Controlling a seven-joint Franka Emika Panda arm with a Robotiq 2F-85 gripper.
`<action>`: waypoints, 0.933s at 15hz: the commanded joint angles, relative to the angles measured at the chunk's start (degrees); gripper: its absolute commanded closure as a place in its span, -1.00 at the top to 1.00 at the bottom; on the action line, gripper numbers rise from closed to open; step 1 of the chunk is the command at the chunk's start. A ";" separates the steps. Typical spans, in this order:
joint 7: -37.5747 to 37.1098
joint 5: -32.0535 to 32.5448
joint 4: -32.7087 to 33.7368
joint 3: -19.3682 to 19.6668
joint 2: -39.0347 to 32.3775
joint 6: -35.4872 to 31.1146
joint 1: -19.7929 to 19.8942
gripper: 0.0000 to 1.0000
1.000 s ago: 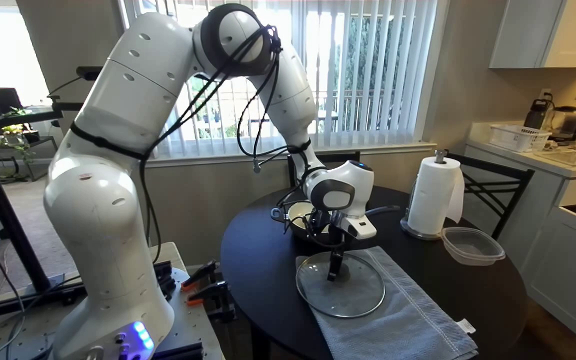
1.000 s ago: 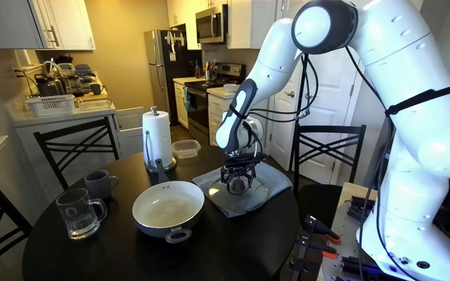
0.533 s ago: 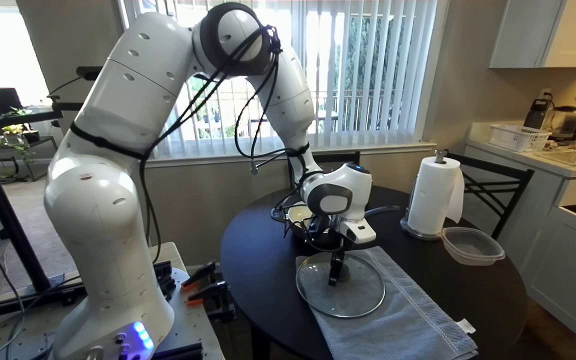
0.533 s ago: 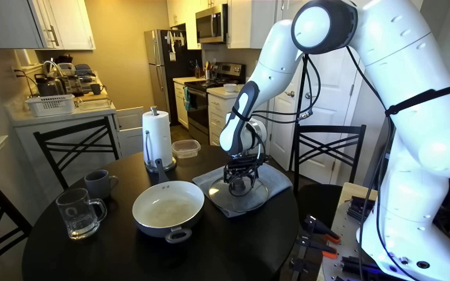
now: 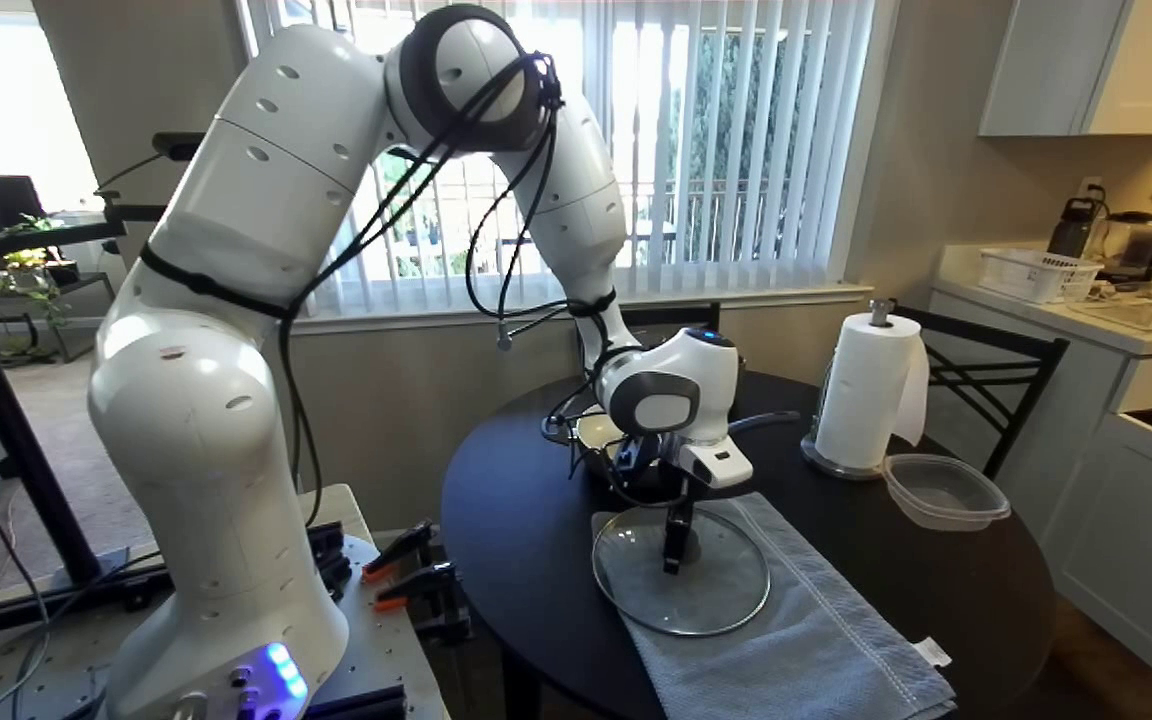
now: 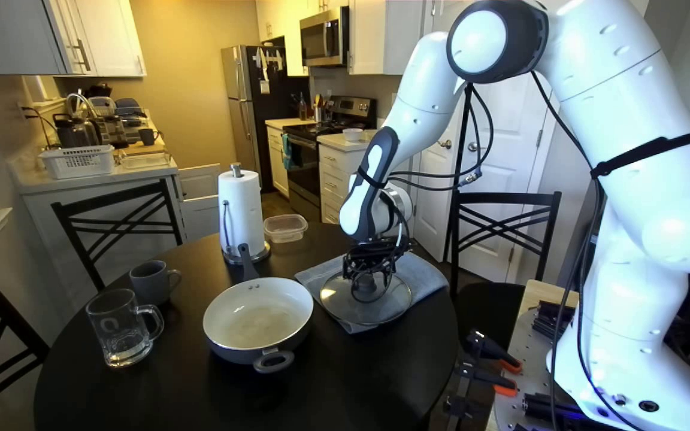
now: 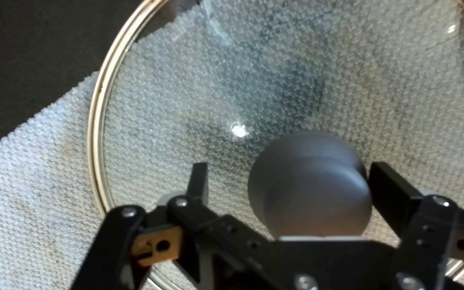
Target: Put the glass lid on the pan.
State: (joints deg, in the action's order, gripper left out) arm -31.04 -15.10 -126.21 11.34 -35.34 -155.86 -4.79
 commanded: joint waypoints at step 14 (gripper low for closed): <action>-0.74 0.00 -4.94 0.23 2.76 -9.19 -1.72 1.00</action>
State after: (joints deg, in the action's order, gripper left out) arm -31.04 -15.14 -128.34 11.19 -35.18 -163.26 -5.38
